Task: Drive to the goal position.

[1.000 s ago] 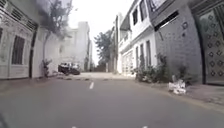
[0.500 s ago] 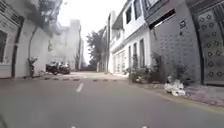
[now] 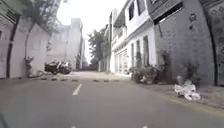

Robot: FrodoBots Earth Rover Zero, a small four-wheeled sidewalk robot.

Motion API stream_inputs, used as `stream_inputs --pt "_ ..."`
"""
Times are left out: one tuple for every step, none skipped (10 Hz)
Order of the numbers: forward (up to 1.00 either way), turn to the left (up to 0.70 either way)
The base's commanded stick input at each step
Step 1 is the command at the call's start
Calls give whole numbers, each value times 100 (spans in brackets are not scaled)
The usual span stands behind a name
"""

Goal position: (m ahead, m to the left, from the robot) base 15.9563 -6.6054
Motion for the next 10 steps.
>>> stream_inputs --pt "85 0" --pt "85 0" --pt "85 0" --pt "85 0" --pt "85 0" --pt "85 0" --pt "85 0" --pt "85 0" --pt "85 0" --pt "85 0"
